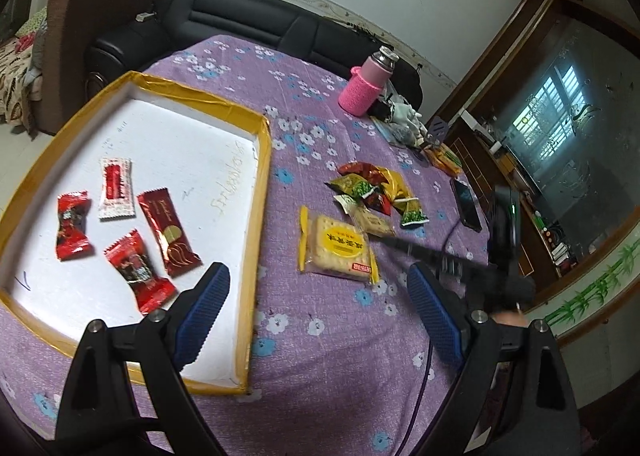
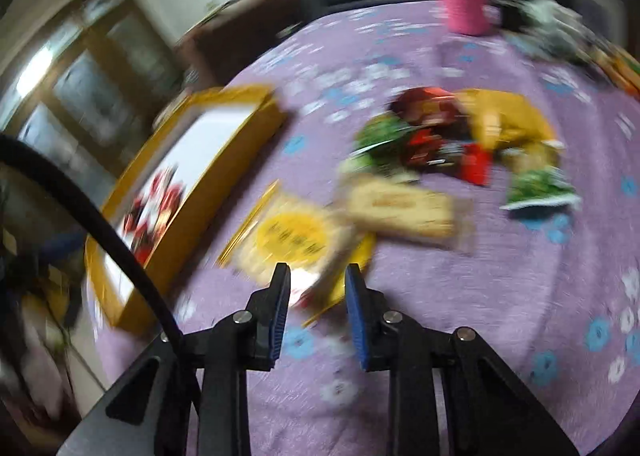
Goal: Organize snacks
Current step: 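Grasp the small cream biscuit pack with the right tool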
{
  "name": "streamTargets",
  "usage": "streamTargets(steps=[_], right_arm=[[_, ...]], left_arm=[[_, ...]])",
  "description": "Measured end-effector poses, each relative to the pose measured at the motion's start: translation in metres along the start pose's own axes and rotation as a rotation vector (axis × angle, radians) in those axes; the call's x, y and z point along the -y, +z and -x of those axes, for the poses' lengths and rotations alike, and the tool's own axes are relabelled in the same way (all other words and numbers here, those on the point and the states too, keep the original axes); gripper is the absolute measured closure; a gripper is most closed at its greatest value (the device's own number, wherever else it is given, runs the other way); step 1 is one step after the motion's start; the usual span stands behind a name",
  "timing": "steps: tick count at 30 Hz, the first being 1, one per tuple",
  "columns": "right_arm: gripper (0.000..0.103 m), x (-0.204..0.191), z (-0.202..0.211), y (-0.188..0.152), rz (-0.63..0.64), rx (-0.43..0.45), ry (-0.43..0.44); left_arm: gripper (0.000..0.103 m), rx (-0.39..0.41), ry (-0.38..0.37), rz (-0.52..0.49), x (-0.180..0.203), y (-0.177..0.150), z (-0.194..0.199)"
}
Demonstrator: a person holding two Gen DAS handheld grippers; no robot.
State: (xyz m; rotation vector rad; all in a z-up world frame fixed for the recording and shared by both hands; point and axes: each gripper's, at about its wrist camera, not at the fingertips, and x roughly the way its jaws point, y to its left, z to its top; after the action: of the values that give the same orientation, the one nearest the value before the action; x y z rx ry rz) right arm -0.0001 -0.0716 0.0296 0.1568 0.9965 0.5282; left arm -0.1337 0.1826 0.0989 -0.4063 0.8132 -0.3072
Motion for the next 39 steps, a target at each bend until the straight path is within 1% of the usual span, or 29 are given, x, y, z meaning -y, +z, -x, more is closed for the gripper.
streamTargets(steps=[1, 3, 4, 7, 9, 11, 13, 14, 16, 17, 18, 20, 21, 22, 23, 25, 26, 28, 29, 30, 31, 32, 33, 34, 35, 36, 38, 39], right_arm=[[0.072, 0.007, 0.003, 0.003, -0.039, 0.034, -0.031], [0.070, 0.013, 0.006, 0.017, -0.070, 0.098, -0.096], [0.065, 0.015, 0.005, 0.025, -0.079, 0.120, -0.119], [0.063, 0.013, -0.011, 0.046, -0.060, 0.122, -0.131], [0.063, 0.019, -0.030, 0.057, -0.086, 0.069, -0.101], [0.063, 0.027, -0.041, 0.055, -0.130, 0.018, -0.050], [0.063, 0.033, -0.039, 0.046, -0.160, -0.026, 0.013], [0.062, 0.034, -0.033, 0.041, -0.167, -0.032, 0.040], [0.062, 0.034, -0.026, 0.029, -0.175, -0.107, 0.112], [0.062, 0.030, -0.024, 0.024, -0.160, -0.123, 0.110], [0.062, 0.025, -0.018, 0.021, -0.122, -0.125, 0.082], [0.062, 0.017, -0.010, 0.018, -0.071, -0.105, 0.039], [0.062, 0.012, -0.007, 0.018, -0.037, -0.084, -0.004], [0.061, 0.008, -0.006, 0.017, -0.016, -0.074, -0.024], [0.061, 0.003, -0.007, 0.018, 0.011, -0.067, -0.031], [0.060, -0.013, -0.010, 0.018, 0.055, -0.062, 0.001], [0.057, -0.026, -0.016, 0.021, 0.082, -0.060, 0.017], [0.050, -0.039, -0.028, 0.027, 0.131, -0.051, -0.013], [0.049, -0.046, -0.037, 0.031, 0.155, -0.044, -0.042], [0.049, -0.051, -0.048, 0.034, 0.162, -0.052, -0.064], [0.050, -0.049, -0.050, 0.030, 0.149, -0.072, -0.070], [0.053, -0.048, -0.057, 0.029, 0.118, -0.113, -0.082], [0.054, -0.047, -0.059, 0.027, 0.084, -0.129, -0.092], [0.061, -0.046, -0.056, 0.025, 0.054, -0.136, -0.083], [0.067, -0.044, -0.053, 0.021, 0.012, -0.159, -0.061], [0.070, -0.040, -0.049, 0.015, -0.046, -0.192, -0.027], [0.070, -0.036, -0.040, 0.000, -0.122, -0.247, 0.044], [0.070, -0.035, -0.033, -0.006, -0.131, -0.251, 0.090]], left_arm=[[0.013, -0.003, 0.000, -0.005, 0.001, -0.001, -0.001], [0.013, -0.003, 0.003, -0.014, 0.003, -0.002, 0.001], [0.013, -0.001, 0.007, -0.015, 0.003, -0.002, 0.002], [0.013, 0.007, 0.008, -0.008, 0.000, -0.002, 0.005], [0.013, 0.010, 0.016, -0.003, -0.005, -0.001, 0.008], [0.013, 0.011, 0.017, 0.005, -0.008, 0.000, 0.008], [0.013, 0.009, 0.012, 0.014, -0.012, 0.000, 0.008], [0.013, 0.007, 0.008, 0.019, -0.014, 0.001, 0.006], [0.013, -0.002, -0.014, 0.031, -0.015, 0.001, 0.001], [0.013, -0.007, -0.018, 0.031, -0.014, 0.001, -0.002], [0.013, -0.013, -0.019, 0.027, -0.011, 0.000, -0.004], [0.013, -0.028, -0.025, 0.015, -0.006, -0.002, -0.007], [0.013, -0.032, -0.029, 0.011, -0.003, -0.003, -0.008], [0.013, -0.032, -0.028, 0.005, -0.001, -0.004, -0.007], [0.013, -0.030, -0.024, 0.001, 0.001, -0.004, -0.006], [0.013, -0.026, -0.018, 0.003, 0.001, -0.004, -0.003], [0.013, -0.023, -0.013, 0.006, 0.001, -0.004, -0.002], [0.013, -0.019, -0.006, 0.013, 0.000, -0.005, 0.001], [0.013, -0.017, -0.005, 0.015, 0.000, -0.005, 0.003], [0.013, -0.015, -0.003, 0.014, -0.001, -0.006, 0.005], [0.013, -0.011, 0.001, 0.012, -0.001, -0.006, 0.007], [0.013, -0.007, 0.005, 0.012, -0.002, -0.007, 0.009], [0.013, -0.004, 0.007, 0.012, -0.003, -0.007, 0.010], [0.013, -0.003, 0.009, 0.016, -0.005, -0.007, 0.011], [0.013, -0.004, 0.008, 0.018, -0.006, -0.007, 0.010], [0.013, -0.006, 0.005, 0.018, -0.005, -0.007, 0.008], [0.013, -0.016, -0.005, 0.010, -0.003, -0.008, 0.005], [0.013, -0.023, -0.009, 0.003, -0.001, -0.009, 0.003]])
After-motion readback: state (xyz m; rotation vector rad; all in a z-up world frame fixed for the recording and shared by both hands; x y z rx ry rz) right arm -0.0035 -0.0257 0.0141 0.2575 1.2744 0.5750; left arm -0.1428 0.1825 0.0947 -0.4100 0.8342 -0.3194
